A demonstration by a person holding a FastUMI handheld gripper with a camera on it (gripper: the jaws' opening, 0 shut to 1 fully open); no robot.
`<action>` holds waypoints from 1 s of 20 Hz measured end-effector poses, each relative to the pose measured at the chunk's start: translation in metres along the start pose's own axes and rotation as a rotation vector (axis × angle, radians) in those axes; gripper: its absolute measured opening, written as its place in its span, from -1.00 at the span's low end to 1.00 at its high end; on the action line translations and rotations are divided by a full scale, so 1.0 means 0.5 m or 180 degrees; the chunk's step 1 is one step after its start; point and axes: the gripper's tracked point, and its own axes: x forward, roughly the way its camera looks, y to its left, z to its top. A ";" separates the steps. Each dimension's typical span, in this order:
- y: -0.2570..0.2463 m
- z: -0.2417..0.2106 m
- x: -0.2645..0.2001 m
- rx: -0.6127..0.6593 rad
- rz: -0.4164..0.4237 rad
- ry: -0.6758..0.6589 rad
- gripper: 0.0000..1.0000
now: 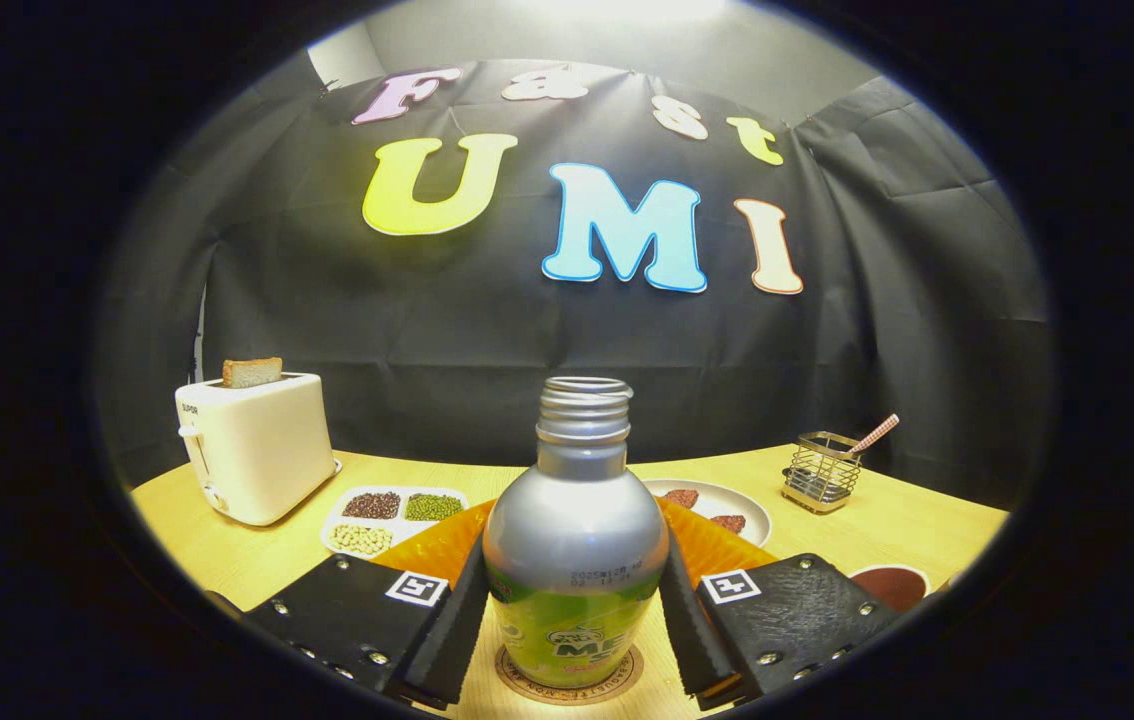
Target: Take the bottle from table, then pour the juice into the cup, finally place the bottle on the coaster
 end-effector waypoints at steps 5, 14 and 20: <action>0.005 -0.024 0.005 -0.0139 0.0030 0.0090 0.55; 0.026 0.006 -0.012 -0.0055 0.0221 -0.0056 0.98; 0.022 0.177 -0.113 -0.0180 0.0353 -0.0444 0.98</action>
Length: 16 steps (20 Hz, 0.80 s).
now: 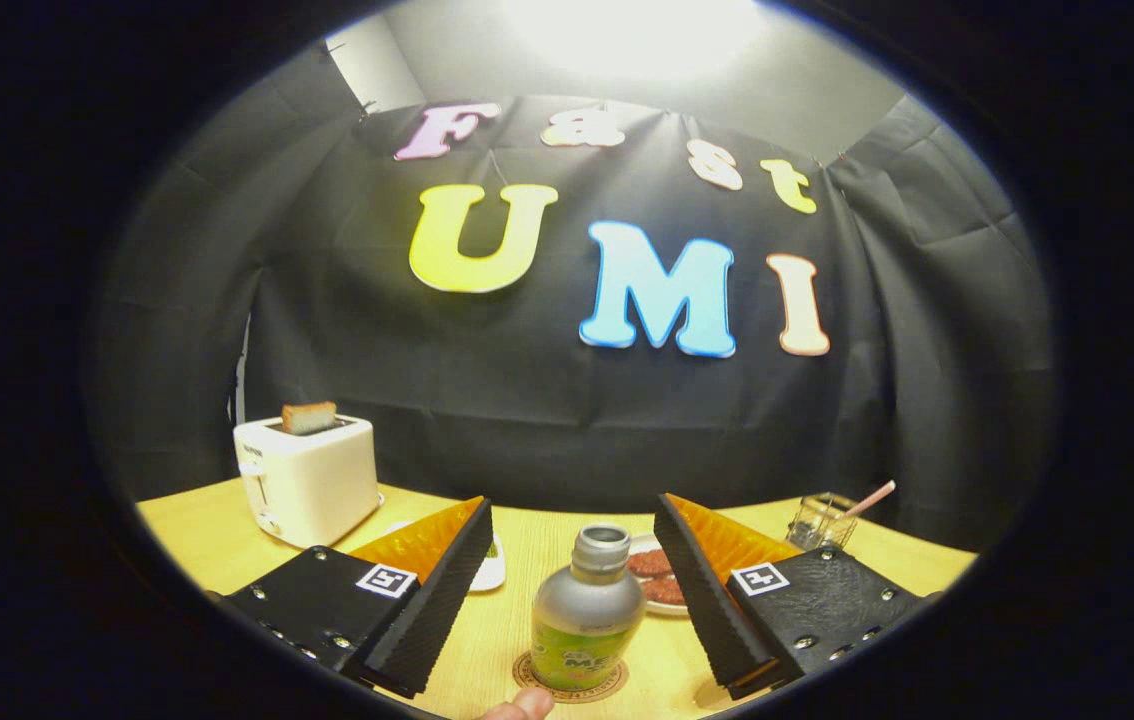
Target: Take the bottle from table, then pour the juice into the cup, finally place the bottle on the coaster
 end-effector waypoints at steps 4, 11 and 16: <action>-0.018 0.113 -0.067 0.0028 0.0123 -0.0075 0.97; -0.077 0.248 -0.133 -0.0192 0.0066 -0.0065 0.97; -0.086 0.310 -0.145 -0.0082 0.0042 -0.0071 0.97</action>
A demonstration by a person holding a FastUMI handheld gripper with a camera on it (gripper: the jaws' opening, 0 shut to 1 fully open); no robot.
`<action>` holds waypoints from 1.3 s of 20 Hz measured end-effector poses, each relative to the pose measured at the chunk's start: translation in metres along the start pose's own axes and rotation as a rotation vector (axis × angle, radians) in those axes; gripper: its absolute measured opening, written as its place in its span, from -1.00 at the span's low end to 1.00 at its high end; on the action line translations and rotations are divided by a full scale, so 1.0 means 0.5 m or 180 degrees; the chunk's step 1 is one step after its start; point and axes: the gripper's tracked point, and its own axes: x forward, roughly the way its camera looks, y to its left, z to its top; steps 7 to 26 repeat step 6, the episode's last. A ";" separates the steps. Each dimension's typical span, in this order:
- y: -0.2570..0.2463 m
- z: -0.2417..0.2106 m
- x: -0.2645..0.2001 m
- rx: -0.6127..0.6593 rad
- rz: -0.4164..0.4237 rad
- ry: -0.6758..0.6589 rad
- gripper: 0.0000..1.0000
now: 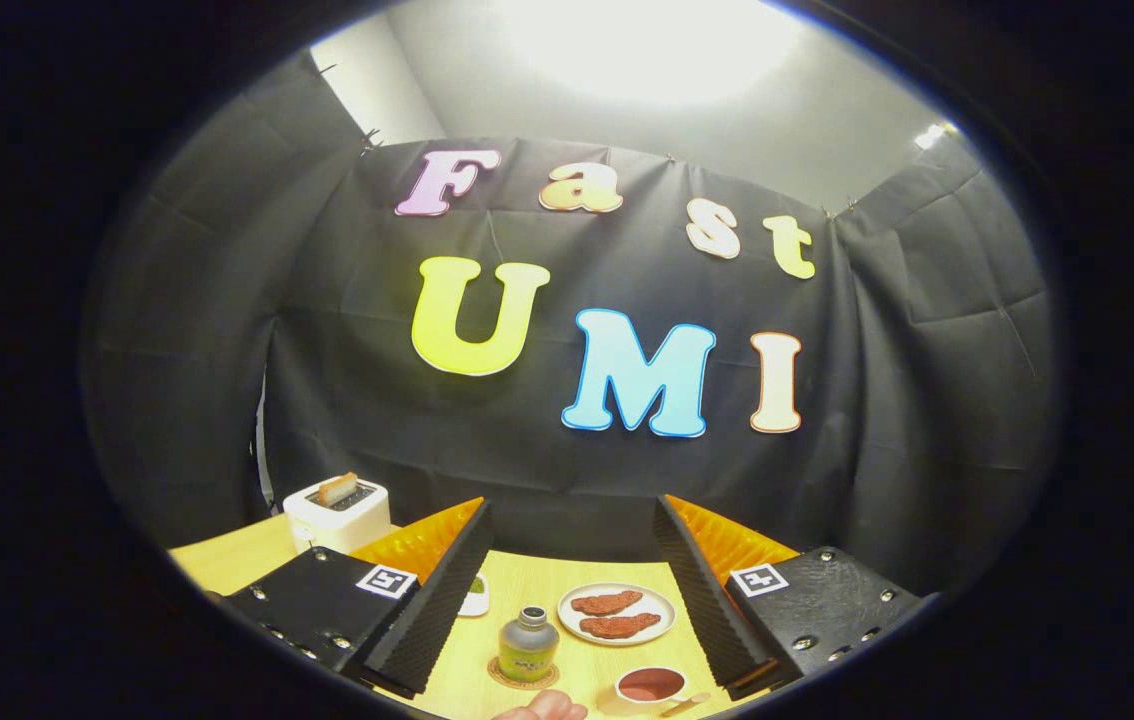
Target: Take the bottle from table, then pour the juice into the cup, finally place the bottle on the coaster
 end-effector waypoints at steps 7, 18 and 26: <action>-0.007 0.084 -0.016 0.0020 0.0029 -0.0124 0.97; -0.007 0.084 -0.016 0.0020 0.0029 -0.0124 0.97; -0.007 0.084 -0.016 0.0020 0.0029 -0.0124 0.97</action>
